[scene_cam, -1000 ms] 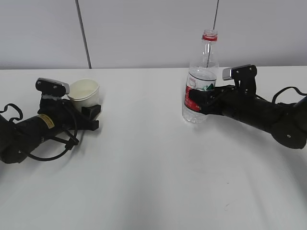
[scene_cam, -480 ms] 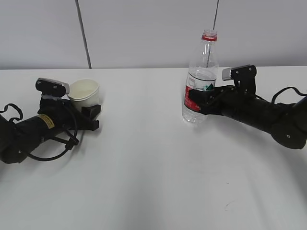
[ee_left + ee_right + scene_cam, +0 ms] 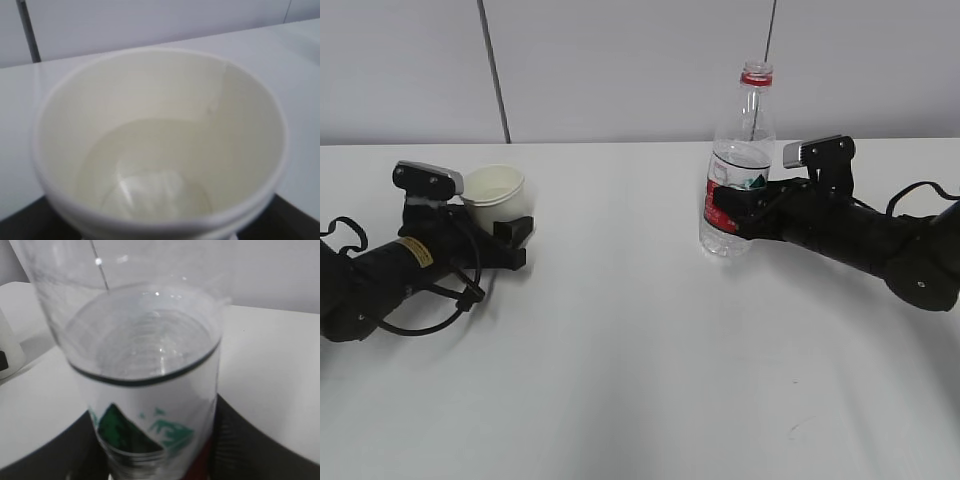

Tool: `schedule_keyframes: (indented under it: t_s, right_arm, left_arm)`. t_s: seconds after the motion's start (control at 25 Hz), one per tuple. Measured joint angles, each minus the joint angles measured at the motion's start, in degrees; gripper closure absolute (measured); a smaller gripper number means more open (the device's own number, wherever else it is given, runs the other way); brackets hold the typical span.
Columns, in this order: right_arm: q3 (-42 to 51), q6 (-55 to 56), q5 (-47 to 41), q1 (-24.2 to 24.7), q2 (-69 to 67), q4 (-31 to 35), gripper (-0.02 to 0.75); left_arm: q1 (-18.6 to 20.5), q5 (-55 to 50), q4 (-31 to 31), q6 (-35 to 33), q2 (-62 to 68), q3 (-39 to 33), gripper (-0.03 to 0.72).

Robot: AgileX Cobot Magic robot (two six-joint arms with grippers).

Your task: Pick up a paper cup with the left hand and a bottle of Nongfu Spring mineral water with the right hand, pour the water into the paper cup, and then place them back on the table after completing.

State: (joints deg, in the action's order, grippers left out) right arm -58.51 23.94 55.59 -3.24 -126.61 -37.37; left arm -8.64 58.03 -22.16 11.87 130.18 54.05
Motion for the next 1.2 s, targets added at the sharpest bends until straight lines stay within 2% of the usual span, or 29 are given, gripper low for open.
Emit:
schedule_keyframes:
  t_s: [0.12, 0.24, 0.6, 1.2]
  right_arm:
    - [0.0, -0.33, 0.0, 0.0, 0.0, 0.0, 0.373]
    - [0.0, -0.59, 0.0, 0.0, 0.0, 0.0, 0.373]
    - [0.0, -0.81, 0.0, 0.0, 0.0, 0.0, 0.373]
    - [0.0, -0.98, -0.11, 0.0, 0.0, 0.0, 0.373]
  left_arm:
    - [0.0, 1.67, 0.0, 0.0, 0.0, 0.0, 0.148]
    - [0.0, 1.86, 0.0, 0.0, 0.0, 0.0, 0.132]
    - [0.0, 1.59, 0.1, 0.05, -1.77, -0.45, 0.125]
    - [0.0, 3.04, 1.66, 0.05, -7.81, -7.22, 0.125]
